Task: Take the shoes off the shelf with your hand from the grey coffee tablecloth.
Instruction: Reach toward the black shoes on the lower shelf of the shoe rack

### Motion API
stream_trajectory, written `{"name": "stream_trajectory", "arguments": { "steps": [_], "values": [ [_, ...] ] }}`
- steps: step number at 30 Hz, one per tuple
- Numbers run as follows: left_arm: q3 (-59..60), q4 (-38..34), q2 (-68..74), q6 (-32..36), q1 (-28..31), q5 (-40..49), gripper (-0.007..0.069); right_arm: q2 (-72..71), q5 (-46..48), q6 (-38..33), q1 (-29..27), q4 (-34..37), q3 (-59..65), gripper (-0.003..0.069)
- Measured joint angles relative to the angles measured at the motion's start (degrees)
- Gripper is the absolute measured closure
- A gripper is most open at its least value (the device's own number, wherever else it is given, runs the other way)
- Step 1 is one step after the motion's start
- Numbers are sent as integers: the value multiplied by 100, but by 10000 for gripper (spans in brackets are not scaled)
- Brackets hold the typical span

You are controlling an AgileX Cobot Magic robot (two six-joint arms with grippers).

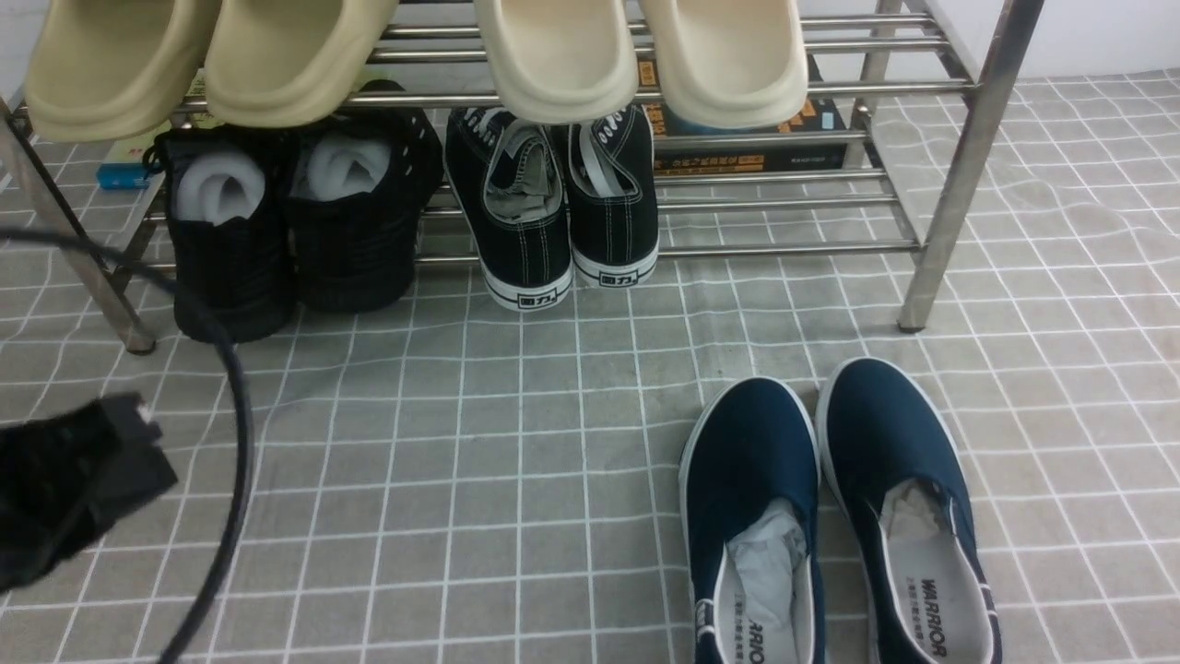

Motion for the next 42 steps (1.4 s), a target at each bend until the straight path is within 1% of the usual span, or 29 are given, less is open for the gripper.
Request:
{"name": "stream_trajectory", "arguments": {
  "steps": [1, 2, 3, 6, 7, 8, 10, 11, 12, 13, 15, 17, 18, 19, 21, 23, 27, 31, 36, 37, 38, 39, 40, 41, 42],
  "values": [
    [-300, 244, 292, 8, 0, 3, 538, 0, 0, 0, 0, 0, 0, 468],
    [-338, 281, 339, 7, 0, 3, 533, 0, 0, 0, 0, 0, 0, 467],
    [-574, 563, 649, 7, 0, -104, 498, 0, 0, 0, 0, 0, 0, 465],
    [-921, 1151, 1306, -267, 0, -746, 397, 0, 0, 0, 0, 0, 0, 457],
    [-937, 1179, 1306, -303, 0, -791, 390, 0, 0, 0, 0, 0, 0, 456],
    [-1021, 1339, 1549, -621, 0, -1084, 342, 0, 0, 0, 0, 0, 0, 455],
    [-1110, 1499, 1871, -1141, 0, -1440, 279, 0, 0, 0, 0, 0, 0, 452],
    [-1110, 1516, 1902, -1193, 0, -1440, 272, 0, 0, 0, 0, 0, 0, 452],
    [-1135, 1636, 2159, -1566, 0, -1760, 230, 0, 0, 0, 0, 0, 0, 449],
    [-1141, 1664, 2187, -1650, 0, -1798, 221, 0, 0, 0, 0, 0, 0, 448],
    [-1140, 1749, 2555, -2149, 0, -2340, 175, 0, 0, 0, 0, 0, 0, 445],
    [-1140, 1749, 2802, -2523, 0, -2886, 158, 0, 0, 0, 0, 0, 0, 443],
    [-1140, 1749, 2802, -2559, 0, -2935, 156, 0, 0, 0, 0, 0, 0, 443],
    [-1140, 1749, 3000, -2833, 0, -3314, 151, 0, 0, 0, 0, 0, 0, 440],
    [-1140, 1749, 3117, -2947, 0, -3571, 150, 0, 0, 0, 0, 0, 0, 438],
    [-1140, 1749, 3343, -3097, 0, -4050, 147, 0, 0, 0, 0, 0, 0, 435],
    [-1166, 1749, 3663, -3142, 0, -4419, 147, 0, 0, 0, 0, 0, 0, 428],
    [-1166, 1749, 3905, -3156, 0, -4514, 147, 0, 0, 0, 0, 0, 0, 426],
    [-1166, 1749, 4164, -3170, 0, -4652, 188, 0, 0, 0, 0, 0, 0, 423],
    [-1166, 1749, 4201, -3170, 0, -4679, 205, 0, 0, 0, 0, 0, 0, 421],
    [-1173, 1749, 4259, -3173, -5, -4693, 261, 0, 0, 0, 0, 0, 0, 421],
    [-1173, 1749, 4263, -3173, -5, -4693, 261, 0, 0, 0, 0, 0, 0, 421],
    [-1173, 1749, 4265, -3173, -5, -4686, 358, 0, 0, 0, 0, 0, 0, 421],
    [-1173, 1749, 4265, -3173, -5, -4680, 407, 0, 0, 0, 0, 0, 0, 421],
    [-1173, 1749, 4265, -3173, -5, -4674, 419, 0, 0, 0, 0, 0, 0, 421]
  ]
}}
